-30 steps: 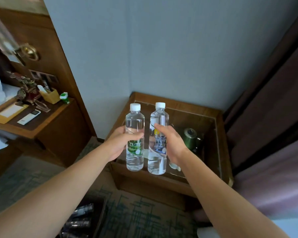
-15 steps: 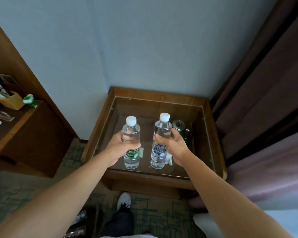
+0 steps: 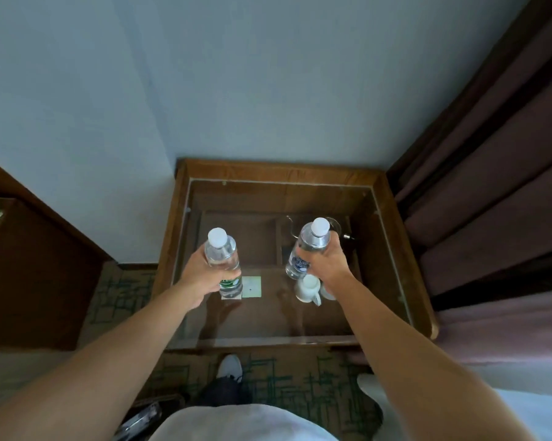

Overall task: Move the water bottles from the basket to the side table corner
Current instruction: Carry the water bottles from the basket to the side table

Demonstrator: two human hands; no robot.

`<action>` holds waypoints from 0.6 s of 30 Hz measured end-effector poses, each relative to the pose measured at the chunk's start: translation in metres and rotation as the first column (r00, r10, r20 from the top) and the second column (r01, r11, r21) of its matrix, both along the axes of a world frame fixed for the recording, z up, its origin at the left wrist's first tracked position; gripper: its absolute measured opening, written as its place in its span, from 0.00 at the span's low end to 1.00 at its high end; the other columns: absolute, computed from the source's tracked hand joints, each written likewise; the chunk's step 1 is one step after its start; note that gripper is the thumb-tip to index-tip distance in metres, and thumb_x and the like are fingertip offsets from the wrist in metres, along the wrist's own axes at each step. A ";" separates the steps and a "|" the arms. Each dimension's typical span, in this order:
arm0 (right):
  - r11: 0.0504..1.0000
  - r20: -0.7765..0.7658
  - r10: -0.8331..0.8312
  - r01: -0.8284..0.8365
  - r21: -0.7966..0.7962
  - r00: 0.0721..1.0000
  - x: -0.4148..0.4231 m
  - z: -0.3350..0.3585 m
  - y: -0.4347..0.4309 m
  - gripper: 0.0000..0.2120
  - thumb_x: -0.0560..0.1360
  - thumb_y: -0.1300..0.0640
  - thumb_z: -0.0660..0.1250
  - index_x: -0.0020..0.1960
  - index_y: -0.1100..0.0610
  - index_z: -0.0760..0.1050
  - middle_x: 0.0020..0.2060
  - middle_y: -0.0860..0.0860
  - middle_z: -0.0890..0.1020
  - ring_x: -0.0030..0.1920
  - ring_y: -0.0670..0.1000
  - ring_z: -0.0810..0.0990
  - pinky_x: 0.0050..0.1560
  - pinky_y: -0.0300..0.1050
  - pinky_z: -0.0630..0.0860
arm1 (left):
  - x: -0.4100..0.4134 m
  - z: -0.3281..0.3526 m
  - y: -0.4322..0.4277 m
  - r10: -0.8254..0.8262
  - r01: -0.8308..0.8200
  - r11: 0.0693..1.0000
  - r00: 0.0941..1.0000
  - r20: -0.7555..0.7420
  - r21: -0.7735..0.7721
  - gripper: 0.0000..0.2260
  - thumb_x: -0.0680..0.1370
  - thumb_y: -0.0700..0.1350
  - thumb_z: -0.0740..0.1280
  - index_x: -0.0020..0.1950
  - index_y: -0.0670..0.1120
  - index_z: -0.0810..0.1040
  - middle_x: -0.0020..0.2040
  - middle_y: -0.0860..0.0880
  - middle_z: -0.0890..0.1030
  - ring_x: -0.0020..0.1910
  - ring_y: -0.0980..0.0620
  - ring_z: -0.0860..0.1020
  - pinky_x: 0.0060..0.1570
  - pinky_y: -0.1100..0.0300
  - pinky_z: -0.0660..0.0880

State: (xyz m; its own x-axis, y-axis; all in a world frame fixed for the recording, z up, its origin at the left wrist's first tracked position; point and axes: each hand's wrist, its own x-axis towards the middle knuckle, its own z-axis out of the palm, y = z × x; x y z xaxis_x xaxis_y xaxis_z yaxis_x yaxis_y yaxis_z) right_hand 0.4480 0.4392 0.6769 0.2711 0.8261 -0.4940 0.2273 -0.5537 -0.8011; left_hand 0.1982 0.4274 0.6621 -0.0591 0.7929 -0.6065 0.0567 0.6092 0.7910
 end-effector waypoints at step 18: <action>0.999 0.048 -0.024 0.026 -0.030 0.999 0.006 -0.010 -0.004 0.30 0.69 0.55 0.78 0.68 0.47 0.71 0.58 0.48 0.81 0.60 0.54 0.80 0.65 0.58 0.78 | 0.003 -0.009 -0.002 -0.118 0.125 0.992 0.973 -0.196 0.024 0.34 0.62 0.36 0.82 0.61 0.57 0.75 0.57 0.53 0.81 0.60 0.47 0.79 0.61 0.42 0.77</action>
State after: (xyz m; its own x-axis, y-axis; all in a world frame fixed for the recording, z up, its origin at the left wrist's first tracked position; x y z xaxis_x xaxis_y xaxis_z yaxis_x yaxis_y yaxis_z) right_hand 0.4536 0.4353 0.6672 0.3153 0.8033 -0.5053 0.2504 -0.5840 -0.7722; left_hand 0.2008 0.4254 0.6531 -0.0743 0.8225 -0.5639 0.2831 0.5596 0.7789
